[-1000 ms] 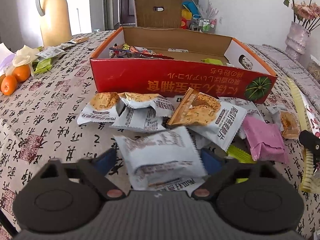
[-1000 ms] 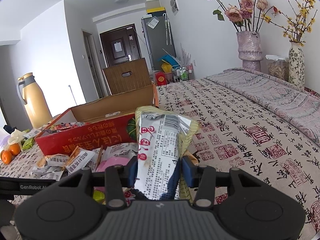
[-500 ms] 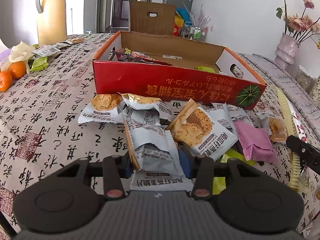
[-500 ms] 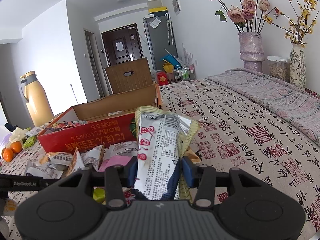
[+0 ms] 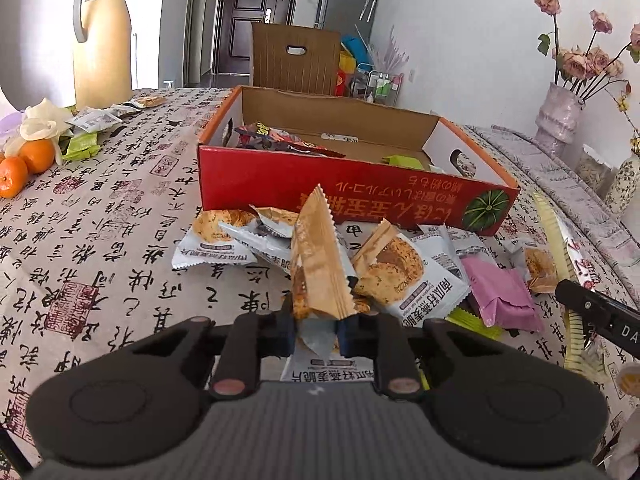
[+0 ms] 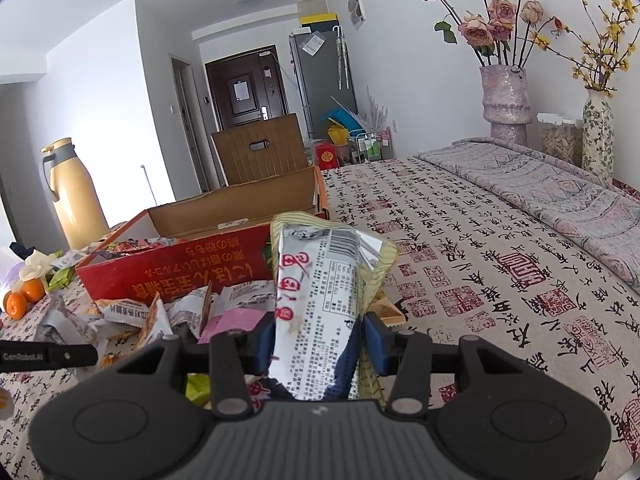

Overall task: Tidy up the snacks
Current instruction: 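Carry both packets over the red box and open both tools to drop them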

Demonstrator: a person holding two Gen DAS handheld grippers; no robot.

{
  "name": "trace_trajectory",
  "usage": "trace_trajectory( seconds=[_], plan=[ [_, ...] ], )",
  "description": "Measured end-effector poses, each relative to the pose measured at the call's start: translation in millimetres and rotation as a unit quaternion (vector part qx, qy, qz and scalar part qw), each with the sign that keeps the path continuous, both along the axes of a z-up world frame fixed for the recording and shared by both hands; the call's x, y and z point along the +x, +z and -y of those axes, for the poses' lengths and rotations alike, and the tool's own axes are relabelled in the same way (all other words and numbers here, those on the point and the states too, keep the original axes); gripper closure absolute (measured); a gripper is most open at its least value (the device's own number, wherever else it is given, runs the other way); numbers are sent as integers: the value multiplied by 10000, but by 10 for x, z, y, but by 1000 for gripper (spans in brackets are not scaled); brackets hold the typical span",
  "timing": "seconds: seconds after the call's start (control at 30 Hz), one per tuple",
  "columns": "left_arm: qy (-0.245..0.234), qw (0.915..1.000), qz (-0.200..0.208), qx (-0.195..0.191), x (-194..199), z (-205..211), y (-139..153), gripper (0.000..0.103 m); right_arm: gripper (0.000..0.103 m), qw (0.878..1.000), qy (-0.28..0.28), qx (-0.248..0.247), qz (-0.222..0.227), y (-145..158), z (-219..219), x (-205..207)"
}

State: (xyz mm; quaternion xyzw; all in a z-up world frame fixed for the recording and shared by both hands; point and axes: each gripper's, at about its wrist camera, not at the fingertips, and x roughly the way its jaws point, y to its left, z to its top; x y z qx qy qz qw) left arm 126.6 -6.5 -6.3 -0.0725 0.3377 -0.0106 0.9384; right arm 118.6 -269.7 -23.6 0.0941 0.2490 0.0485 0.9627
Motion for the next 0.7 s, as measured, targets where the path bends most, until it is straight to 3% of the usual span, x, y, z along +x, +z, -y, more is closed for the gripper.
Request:
trace_trajectory(
  seconds=[0.7],
  plan=[
    [-170, 9979, 609, -135, -178, -108, 344, 85, 58, 9999, 86, -99, 72, 59, -67, 29]
  ],
)
